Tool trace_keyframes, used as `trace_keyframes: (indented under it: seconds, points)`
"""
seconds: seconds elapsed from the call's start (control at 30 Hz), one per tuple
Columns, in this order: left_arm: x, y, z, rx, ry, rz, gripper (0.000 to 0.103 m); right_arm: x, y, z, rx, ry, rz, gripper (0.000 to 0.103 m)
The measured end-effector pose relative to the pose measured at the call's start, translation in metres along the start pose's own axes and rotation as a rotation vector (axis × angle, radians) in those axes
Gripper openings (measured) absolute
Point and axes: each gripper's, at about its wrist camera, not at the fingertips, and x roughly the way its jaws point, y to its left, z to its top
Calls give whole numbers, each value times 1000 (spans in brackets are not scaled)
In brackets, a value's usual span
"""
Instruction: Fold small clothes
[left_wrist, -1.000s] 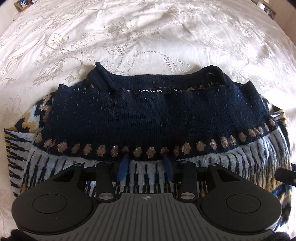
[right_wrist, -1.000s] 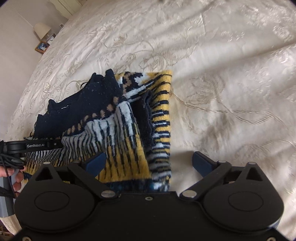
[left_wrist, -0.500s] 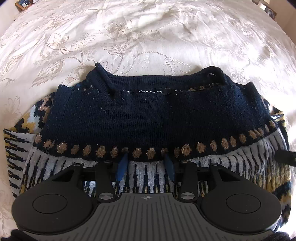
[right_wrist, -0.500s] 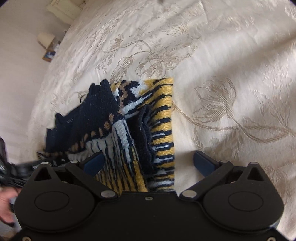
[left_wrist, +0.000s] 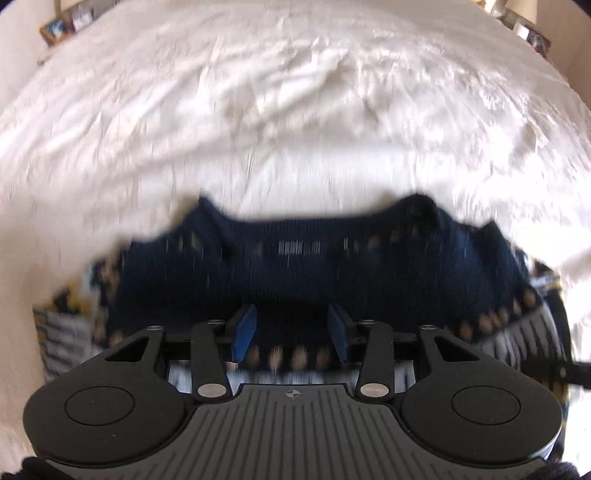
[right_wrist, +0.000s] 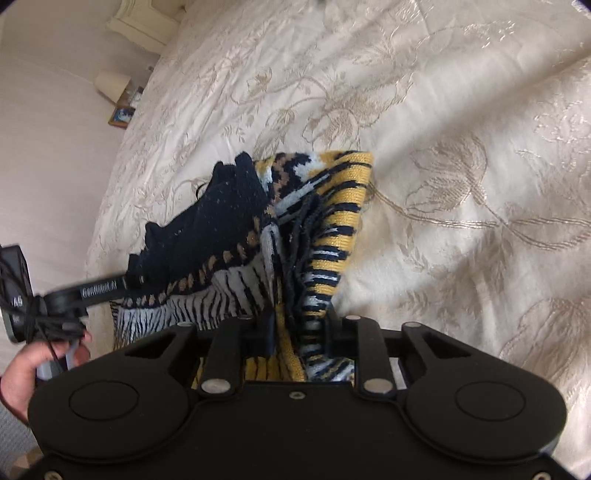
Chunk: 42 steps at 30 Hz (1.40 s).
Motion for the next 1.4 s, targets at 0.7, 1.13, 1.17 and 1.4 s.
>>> trace_keyframes:
  seconds: [0.7, 1.13, 1.17, 1.4]
  points:
    - [-29, -12, -55, 63, 31, 10, 42, -1, -7, -4, 27, -1, 3, 56]
    - [-37, 9, -64, 37, 54, 38, 43, -13, 0, -5, 13, -18, 9, 27]
    - [-46, 16, -66, 29, 32, 42, 43, -17, 7, -5, -6, -23, 1, 27]
    - [-97, 79, -104, -21, 7, -1, 43, -38, 69, -4, -106, -49, -91, 26]
